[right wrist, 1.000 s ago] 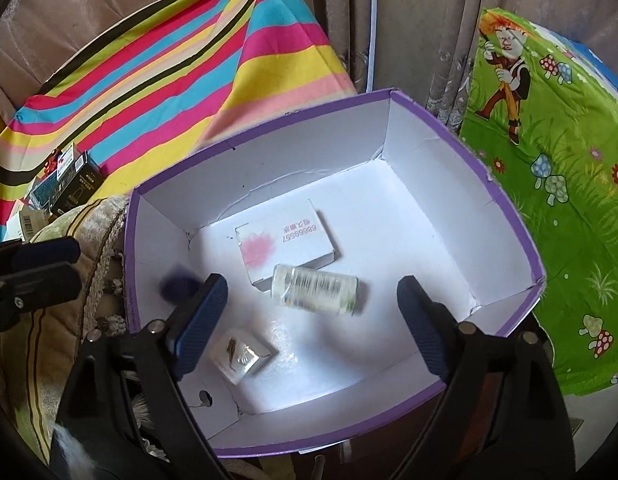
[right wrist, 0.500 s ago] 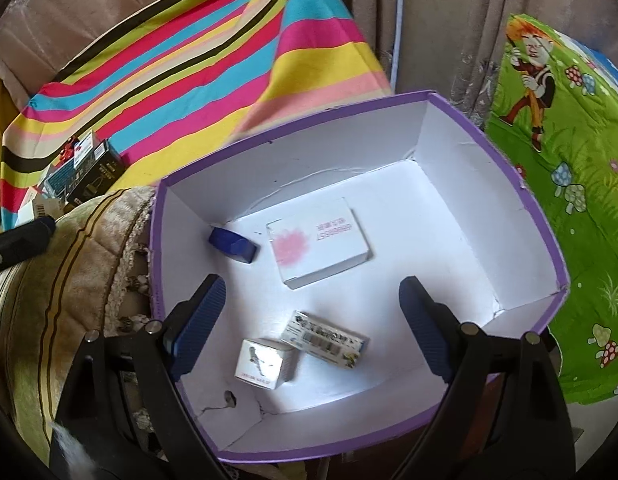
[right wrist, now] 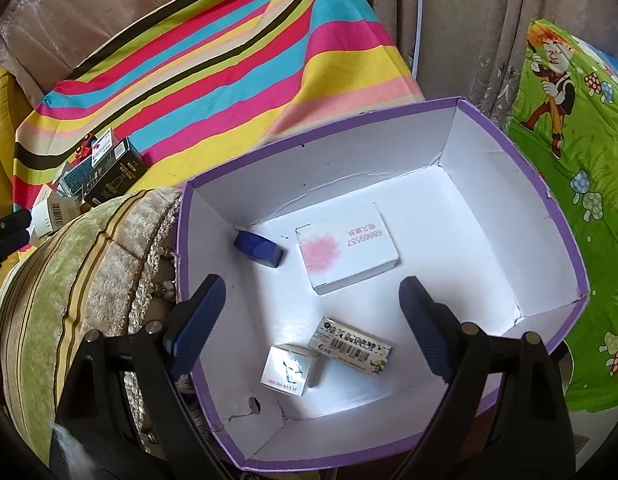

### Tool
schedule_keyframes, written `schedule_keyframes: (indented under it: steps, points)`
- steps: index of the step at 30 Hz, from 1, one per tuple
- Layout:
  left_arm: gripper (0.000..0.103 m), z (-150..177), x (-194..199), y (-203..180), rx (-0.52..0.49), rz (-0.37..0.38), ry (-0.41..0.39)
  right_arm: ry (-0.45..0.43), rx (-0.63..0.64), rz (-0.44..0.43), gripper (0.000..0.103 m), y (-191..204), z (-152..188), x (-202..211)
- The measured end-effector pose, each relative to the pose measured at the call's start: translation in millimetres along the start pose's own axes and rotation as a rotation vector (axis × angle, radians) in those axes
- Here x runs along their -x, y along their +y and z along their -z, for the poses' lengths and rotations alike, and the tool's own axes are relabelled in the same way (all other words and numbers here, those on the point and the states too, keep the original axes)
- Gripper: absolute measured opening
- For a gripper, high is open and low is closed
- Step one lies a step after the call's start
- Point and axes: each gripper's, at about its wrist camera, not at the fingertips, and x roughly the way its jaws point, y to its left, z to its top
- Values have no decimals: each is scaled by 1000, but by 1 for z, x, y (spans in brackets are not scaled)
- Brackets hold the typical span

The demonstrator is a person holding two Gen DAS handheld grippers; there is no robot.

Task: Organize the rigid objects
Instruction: 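Grasp the white box with red figure print using the left gripper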

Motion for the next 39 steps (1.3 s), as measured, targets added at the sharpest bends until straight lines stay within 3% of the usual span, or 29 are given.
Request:
schedule_keyframes:
  steps: [5, 17, 19, 26, 34, 39]
  points:
    - [67, -12, -16, 3, 11, -71, 33, 1, -4, -8, 90, 0, 1, -2]
    - [66, -30, -43, 11, 38, -132, 104, 9, 7, -18, 90, 6, 3, -5]
    - [53, -30, -46, 15, 46, -116, 119, 3, 8, -20, 90, 7, 2, -3]
    - [47, -28, -36, 24, 38, -56, 113, 0, 24, -23, 90, 14, 1, -2]
    - [45, -11, -8, 32, 27, 88, 83, -21, 77, -38, 90, 32, -9, 5]
    - [45, 0, 9, 38, 24, 163, 29, -40, 145, -75, 90, 64, -27, 7]
